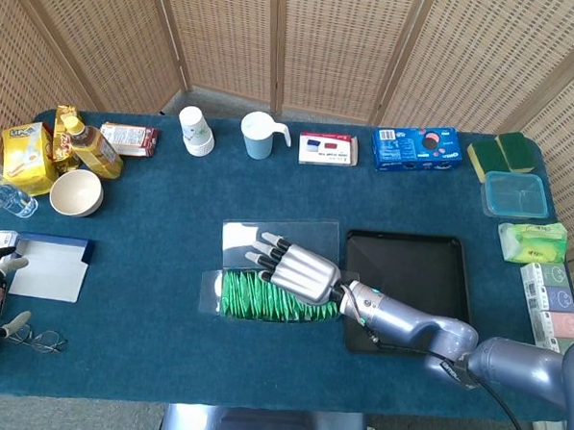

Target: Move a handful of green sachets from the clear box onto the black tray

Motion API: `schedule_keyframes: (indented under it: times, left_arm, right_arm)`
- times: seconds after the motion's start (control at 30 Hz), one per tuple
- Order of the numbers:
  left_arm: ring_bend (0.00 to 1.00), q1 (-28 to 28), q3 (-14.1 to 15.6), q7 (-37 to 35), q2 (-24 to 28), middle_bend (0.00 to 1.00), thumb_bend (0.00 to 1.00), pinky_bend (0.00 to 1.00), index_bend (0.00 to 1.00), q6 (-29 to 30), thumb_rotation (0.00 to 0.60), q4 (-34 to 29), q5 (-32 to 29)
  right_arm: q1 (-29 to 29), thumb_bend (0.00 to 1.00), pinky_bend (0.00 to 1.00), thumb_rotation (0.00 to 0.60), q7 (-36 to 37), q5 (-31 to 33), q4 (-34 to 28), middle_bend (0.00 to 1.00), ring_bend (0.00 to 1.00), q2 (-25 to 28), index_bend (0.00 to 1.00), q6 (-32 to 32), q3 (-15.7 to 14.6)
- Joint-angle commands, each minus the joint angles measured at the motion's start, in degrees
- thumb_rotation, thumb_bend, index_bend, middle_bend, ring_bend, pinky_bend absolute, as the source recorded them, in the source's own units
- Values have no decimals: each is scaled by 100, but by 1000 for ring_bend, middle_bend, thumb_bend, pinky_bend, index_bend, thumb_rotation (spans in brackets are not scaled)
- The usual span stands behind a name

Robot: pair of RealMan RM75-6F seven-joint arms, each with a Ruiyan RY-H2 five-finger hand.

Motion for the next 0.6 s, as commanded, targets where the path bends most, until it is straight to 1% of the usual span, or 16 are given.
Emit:
schedule_keyframes:
  times: [0.03,0.23,0.6]
  left_arm:
    - [189,-10,-3,15,-9,151,162,346,236,-24,600,0,-17]
    - [189,-30,-8,45,-23,151,162,346,236,-71,600,-13,-44]
    - [189,-48,-11,23,-54,151,162,346,236,-111,600,27,-66]
  right_arm:
    - [49,0,52,600,-104,-115,122,125,24,-34,361,-52,-95]
    - [147,0,52,600,-197,-269,252,125,24,-53,365,-190,-243]
    - [312,0,52,600,-279,-369,345,126,25,-243,359,-300,-302]
